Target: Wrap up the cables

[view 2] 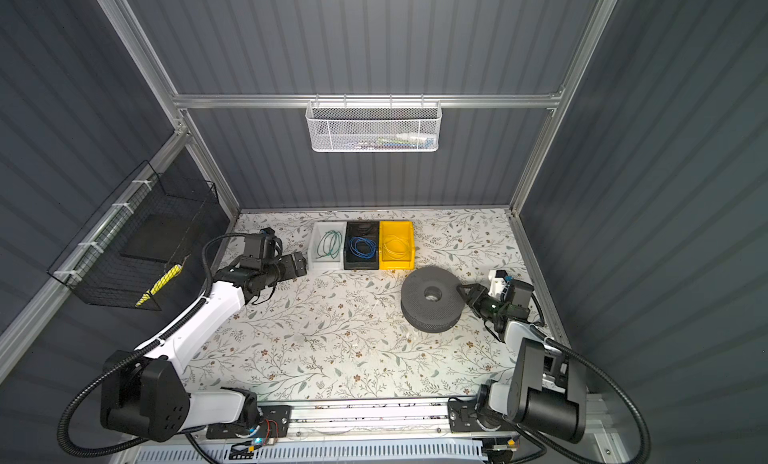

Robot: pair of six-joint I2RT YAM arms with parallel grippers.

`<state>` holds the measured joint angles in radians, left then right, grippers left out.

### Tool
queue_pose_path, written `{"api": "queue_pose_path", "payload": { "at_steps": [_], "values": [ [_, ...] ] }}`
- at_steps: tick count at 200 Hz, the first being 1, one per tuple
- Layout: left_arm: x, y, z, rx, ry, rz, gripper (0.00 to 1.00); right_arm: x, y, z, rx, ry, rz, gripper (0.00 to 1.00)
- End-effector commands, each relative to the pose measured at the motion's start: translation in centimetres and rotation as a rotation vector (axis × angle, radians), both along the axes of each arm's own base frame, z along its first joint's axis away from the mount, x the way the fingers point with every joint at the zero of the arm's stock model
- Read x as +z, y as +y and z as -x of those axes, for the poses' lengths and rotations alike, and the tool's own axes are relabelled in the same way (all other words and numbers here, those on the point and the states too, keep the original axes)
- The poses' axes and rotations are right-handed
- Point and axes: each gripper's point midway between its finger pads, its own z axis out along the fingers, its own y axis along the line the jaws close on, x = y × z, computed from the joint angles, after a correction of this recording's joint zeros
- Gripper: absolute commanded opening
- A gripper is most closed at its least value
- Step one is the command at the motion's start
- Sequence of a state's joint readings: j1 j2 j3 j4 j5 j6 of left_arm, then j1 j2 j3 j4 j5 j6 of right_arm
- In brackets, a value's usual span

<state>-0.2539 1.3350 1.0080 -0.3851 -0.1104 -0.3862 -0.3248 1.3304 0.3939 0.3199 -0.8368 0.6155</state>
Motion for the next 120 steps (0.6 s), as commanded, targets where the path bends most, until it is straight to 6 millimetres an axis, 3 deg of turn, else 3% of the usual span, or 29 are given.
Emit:
{"api": "queue_pose_path", "payload": {
  "at_steps": [1, 44, 95, 120],
  "values": [
    [1.9, 0.0, 0.1, -0.005, -0.026, 0.012, 0.99, 0.6, 0.6, -0.6, 0.034, -0.048, -0.049, 0.49],
    [1.9, 0.1, 0.1, -0.001, -0.019, 0.007, 1.00, -0.1, 2.0, -0.9, 0.088, -0.043, -0.086, 0.43],
    [1.8, 0.1, 0.1, -0.003, -0.014, 0.003, 1.00, 0.2, 3.4, -0.9, 0.129, -0.057, -0.096, 0.13],
    [1.7, 0.3, 0.3, 0.001, -0.011, -0.003, 1.00, 0.6, 4.1, -0.8, 0.164, -0.076, -0.115, 0.06]
  ]
}}
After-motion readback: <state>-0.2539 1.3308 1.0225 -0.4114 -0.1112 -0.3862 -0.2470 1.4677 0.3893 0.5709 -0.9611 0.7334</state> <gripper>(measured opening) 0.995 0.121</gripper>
